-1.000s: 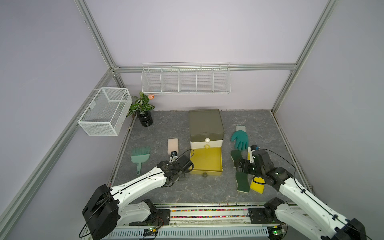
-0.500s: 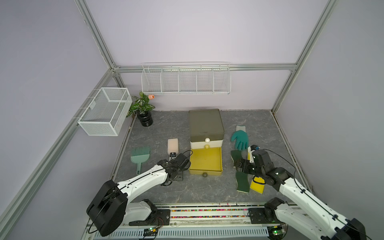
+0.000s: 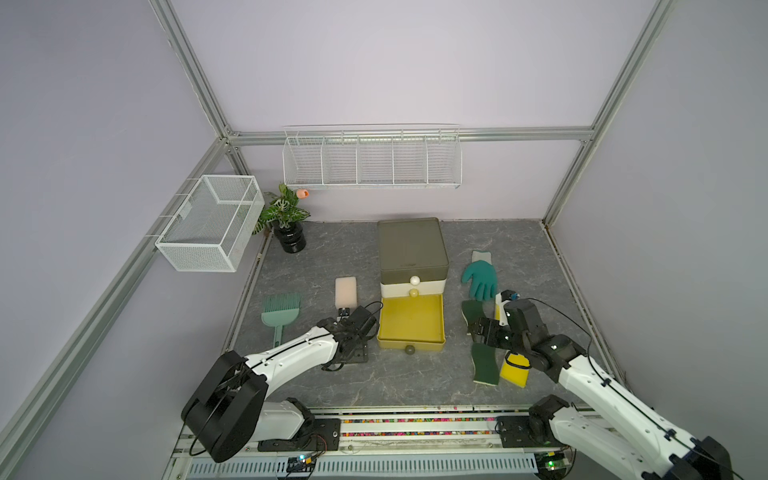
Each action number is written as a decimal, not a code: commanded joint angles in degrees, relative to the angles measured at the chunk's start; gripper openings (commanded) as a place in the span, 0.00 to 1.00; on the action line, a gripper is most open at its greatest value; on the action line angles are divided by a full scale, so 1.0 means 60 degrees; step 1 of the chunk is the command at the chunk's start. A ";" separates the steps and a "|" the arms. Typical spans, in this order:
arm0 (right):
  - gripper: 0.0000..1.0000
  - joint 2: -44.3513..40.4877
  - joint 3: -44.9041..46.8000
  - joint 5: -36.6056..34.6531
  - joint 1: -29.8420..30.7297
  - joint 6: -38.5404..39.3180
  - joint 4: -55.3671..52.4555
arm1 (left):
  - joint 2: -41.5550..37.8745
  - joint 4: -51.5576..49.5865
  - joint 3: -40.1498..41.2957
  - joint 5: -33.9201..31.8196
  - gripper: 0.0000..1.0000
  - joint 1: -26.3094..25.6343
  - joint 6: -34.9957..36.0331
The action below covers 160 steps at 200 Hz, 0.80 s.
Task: Take the sponge out of the drawer
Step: Place the sponge at the center of the board.
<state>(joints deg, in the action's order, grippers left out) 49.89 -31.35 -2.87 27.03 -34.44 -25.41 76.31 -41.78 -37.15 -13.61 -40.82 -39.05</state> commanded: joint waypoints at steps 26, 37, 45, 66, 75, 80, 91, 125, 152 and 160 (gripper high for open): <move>0.96 -0.0038 0.0144 0.0244 -0.0040 0.0166 0.0045 | -0.0170 -0.0419 -0.0366 0.0014 0.91 0.0063 -0.0286; 0.96 -0.0038 0.0117 0.0308 -0.0060 0.0191 0.0038 | -0.0549 -0.0624 -0.0575 0.0000 0.91 0.0065 -0.0321; 0.96 -0.0038 0.0112 0.0364 -0.0055 0.0213 0.0057 | -0.0911 -0.0756 -0.0699 -0.0043 0.92 0.0065 -0.0362; 0.96 -0.0040 0.0070 0.0578 -0.0042 0.0279 0.0118 | -0.1845 -0.1014 -0.0957 -0.0066 0.92 0.0065 -0.0326; 0.96 -0.0038 0.0055 0.0754 -0.0062 0.0331 0.0183 | -0.2180 -0.0991 -0.1028 0.0061 0.92 0.0065 -0.0227; 0.95 -0.0038 0.0051 0.0879 -0.0053 0.0355 0.0229 | -0.2346 -0.0901 -0.1035 0.0229 0.91 0.0065 -0.0164; 0.94 -0.0033 0.0023 0.1263 -0.0044 0.0441 0.0336 | -0.2659 -0.0562 -0.0966 0.0649 0.91 0.0065 -0.0015; 0.89 0.0168 -0.0035 0.2529 0.0179 0.0489 0.0845 | -0.3139 0.1407 -0.0213 0.2174 0.89 0.0065 -0.0023; 0.86 0.0635 -0.0117 0.2398 0.1074 0.0394 0.1234 | -0.3027 0.2457 0.0229 0.2588 0.82 0.0065 -0.0321; 0.85 0.0857 -0.0186 0.2186 0.1345 0.0391 0.1270 | -0.2948 0.2727 0.0344 0.2721 0.79 0.0065 -0.0358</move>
<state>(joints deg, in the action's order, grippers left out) 52.38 -31.40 9.50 31.20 -32.51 -20.71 57.87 -33.17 -37.26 -1.87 -40.75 -40.29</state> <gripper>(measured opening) 0.856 0.822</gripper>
